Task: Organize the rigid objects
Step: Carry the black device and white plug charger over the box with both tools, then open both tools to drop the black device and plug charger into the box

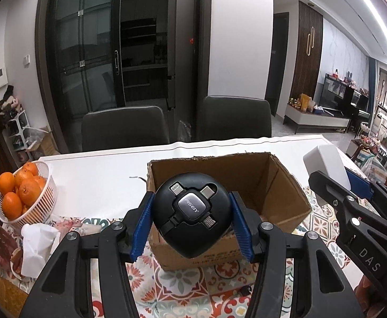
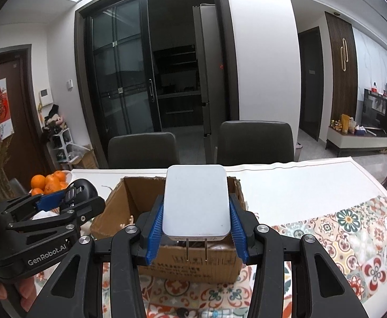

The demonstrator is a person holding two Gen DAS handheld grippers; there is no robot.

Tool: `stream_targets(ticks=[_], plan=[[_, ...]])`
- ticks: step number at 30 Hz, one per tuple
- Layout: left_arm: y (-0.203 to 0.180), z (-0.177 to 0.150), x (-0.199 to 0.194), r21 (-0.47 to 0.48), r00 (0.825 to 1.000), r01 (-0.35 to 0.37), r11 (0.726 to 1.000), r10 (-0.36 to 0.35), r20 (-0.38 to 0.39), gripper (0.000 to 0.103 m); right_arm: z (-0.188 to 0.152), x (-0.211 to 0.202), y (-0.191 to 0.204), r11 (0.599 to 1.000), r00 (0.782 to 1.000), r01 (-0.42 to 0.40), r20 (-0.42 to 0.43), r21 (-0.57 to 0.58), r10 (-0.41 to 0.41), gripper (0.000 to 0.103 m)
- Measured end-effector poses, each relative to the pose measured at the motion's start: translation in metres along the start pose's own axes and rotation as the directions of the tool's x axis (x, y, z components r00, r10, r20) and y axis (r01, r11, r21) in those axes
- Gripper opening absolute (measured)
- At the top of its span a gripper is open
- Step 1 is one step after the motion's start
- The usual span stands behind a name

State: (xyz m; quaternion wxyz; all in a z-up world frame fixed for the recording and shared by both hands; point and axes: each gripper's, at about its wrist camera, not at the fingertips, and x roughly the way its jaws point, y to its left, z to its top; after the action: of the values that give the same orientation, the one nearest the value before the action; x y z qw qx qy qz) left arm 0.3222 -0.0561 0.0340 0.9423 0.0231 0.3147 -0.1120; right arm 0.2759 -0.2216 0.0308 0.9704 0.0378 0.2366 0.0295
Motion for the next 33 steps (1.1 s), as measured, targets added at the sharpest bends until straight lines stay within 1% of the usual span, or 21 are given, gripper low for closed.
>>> stream_targets(ticks=[11,22,27,29,31,33], plan=[[-0.002,0.010,0.035,0.010,0.999,0.003,1.000,-0.003,-0.050,0.055,0.007,0.029,0.000,0.999,0.999,0.010,-0.031,-0.054,-0.011,0.046],[-0.001,0.007,0.065,0.024,0.993,-0.022,0.999,0.025,-0.117,0.055,0.003,0.059,-0.006,0.999,0.995,-0.003,-0.098,-0.054,-0.002,0.046],[0.002,0.004,0.076,0.016,0.988,-0.027,1.000,0.029,-0.154,0.055,-0.001,0.068,-0.008,0.999,0.992,-0.004,-0.123,-0.050,-0.002,0.046],[0.003,0.004,0.074,0.013,0.989,-0.031,0.999,0.032,-0.142,0.058,0.000,0.067,-0.009,0.999,0.994,0.007,-0.112,-0.050,-0.013,0.050],[0.003,0.005,0.071,0.018,0.991,-0.040,0.999,0.041,-0.130,0.066,0.002,0.066,-0.010,0.998,0.994,0.016,-0.106,-0.053,-0.022,0.050],[0.001,0.006,0.065,0.026,0.993,-0.048,0.999,0.050,-0.111,0.066,0.003,0.064,-0.010,0.999,0.994,0.019,-0.103,-0.051,-0.025,0.050]])
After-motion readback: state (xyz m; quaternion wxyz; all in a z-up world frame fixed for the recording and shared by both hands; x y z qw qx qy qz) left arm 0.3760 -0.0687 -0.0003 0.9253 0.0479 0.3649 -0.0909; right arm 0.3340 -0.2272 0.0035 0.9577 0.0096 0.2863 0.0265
